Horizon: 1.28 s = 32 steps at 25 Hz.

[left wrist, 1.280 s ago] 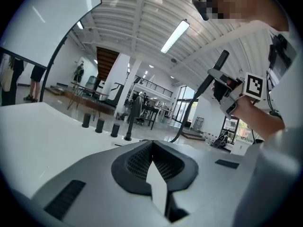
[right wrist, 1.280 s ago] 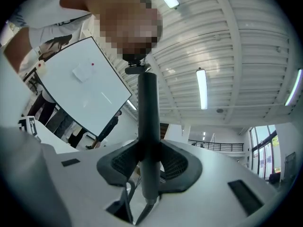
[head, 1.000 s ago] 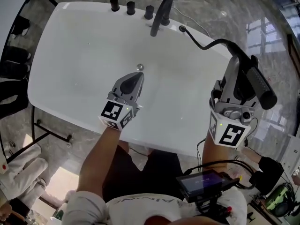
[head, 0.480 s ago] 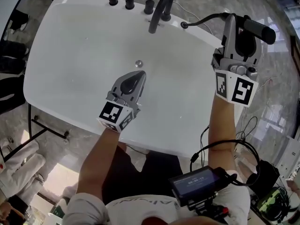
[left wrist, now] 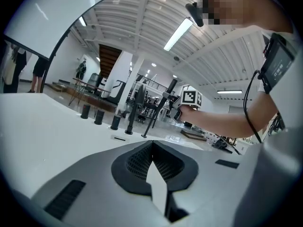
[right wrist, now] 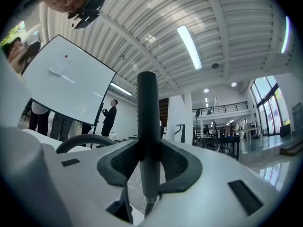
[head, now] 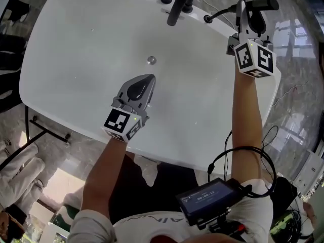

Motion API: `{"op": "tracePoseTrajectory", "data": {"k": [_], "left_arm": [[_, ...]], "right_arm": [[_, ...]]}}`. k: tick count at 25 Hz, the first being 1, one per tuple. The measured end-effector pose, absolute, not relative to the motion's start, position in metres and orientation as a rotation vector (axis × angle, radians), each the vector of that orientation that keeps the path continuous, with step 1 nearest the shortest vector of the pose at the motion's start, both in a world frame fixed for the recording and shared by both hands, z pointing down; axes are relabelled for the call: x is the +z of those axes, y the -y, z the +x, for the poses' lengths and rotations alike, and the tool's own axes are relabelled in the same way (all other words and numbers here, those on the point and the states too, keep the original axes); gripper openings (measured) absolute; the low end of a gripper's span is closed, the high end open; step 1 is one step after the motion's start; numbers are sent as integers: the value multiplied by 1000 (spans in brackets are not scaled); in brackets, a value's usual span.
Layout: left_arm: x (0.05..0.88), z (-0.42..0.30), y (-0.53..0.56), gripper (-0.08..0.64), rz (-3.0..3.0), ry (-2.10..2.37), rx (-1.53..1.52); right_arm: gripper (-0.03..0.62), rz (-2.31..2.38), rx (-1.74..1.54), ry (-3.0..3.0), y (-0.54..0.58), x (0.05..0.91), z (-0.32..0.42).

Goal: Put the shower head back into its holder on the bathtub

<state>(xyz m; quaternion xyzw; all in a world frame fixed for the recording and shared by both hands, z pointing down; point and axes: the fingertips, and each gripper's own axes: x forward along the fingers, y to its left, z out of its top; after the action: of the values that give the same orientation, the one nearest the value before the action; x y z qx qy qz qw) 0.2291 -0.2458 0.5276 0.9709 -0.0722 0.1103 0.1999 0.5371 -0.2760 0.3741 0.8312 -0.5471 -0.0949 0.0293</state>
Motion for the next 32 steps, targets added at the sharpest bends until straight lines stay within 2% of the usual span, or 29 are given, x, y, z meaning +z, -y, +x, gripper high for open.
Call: {"op": "tracePoseTrajectory", "data": {"k": [11,22,32], "left_arm": [[555,228,253,17,2698,221,336],[566,207,251,17,2659,234,338],[585,201,254,17,2636,232,358]], "right_arm": [[141,2629,88,1694,305,480,595],[141,2580,282,1665,324,537,604],[141,2546,310,1657,329,565,600]]}}
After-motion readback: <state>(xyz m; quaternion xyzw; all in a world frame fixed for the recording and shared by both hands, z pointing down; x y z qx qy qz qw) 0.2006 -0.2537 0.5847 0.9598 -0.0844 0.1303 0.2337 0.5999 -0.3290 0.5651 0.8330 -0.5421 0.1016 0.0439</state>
